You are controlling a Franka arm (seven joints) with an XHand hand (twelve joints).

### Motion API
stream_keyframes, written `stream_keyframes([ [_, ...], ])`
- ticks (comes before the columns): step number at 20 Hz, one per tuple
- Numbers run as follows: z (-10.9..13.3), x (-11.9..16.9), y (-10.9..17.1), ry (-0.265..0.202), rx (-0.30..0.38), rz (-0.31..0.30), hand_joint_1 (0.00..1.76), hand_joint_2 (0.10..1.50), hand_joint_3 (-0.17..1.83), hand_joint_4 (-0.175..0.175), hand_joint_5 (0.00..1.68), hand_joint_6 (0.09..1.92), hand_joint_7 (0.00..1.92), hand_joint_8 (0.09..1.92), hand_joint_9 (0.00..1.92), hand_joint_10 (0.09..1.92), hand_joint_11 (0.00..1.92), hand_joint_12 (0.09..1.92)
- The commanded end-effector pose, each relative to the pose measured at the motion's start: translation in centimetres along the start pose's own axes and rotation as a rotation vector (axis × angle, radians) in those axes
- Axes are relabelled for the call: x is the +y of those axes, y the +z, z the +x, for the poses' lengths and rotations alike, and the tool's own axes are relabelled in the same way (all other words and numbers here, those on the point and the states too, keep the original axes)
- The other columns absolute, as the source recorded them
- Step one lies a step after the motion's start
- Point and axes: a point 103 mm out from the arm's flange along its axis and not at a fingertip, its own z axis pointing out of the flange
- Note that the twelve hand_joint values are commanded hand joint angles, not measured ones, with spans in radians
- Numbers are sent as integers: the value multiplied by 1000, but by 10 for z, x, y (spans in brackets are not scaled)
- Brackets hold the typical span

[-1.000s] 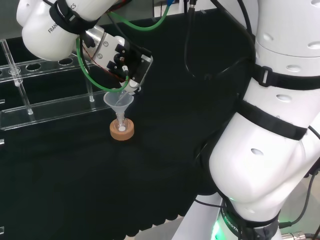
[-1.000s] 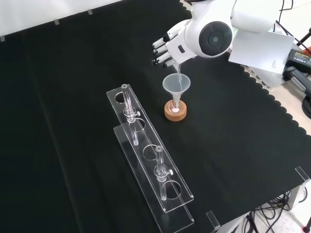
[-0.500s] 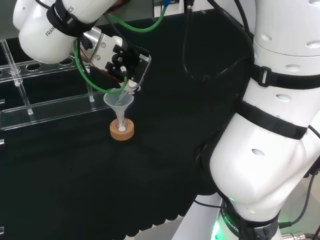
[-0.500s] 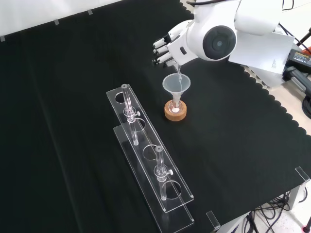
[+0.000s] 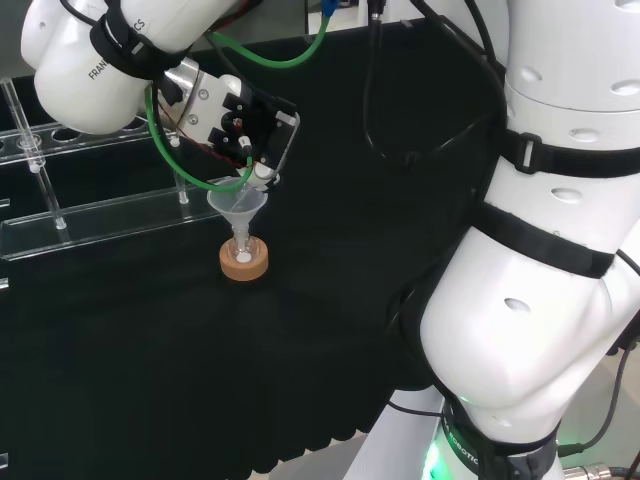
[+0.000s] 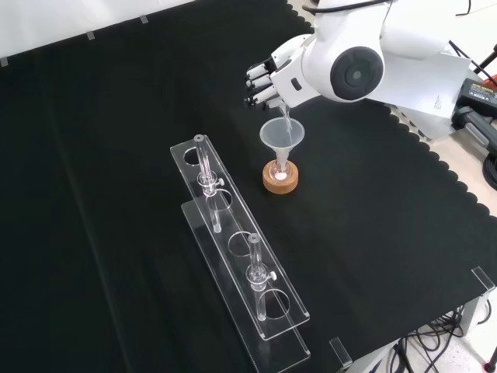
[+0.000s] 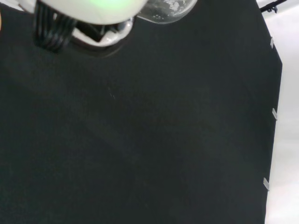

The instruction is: Pour all the NaCl from the weighing funnel into the round-bottom flask.

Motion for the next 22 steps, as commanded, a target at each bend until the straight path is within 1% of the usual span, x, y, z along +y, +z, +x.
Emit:
stream_keyframes([
  [1, -1, 1, -1, 3, -18, 6, 1127, 636, 695, 175, 1275, 685, 455, 680, 845, 363, 798, 1037],
  [12, 1, 3, -4, 5, -26, 7, 1126, 635, 696, 175, 1275, 687, 453, 680, 844, 365, 798, 1037],
  [22, 3, 2, -9, 13, -73, 5, 1127, 635, 696, 175, 1275, 687, 450, 679, 842, 366, 798, 1037],
])
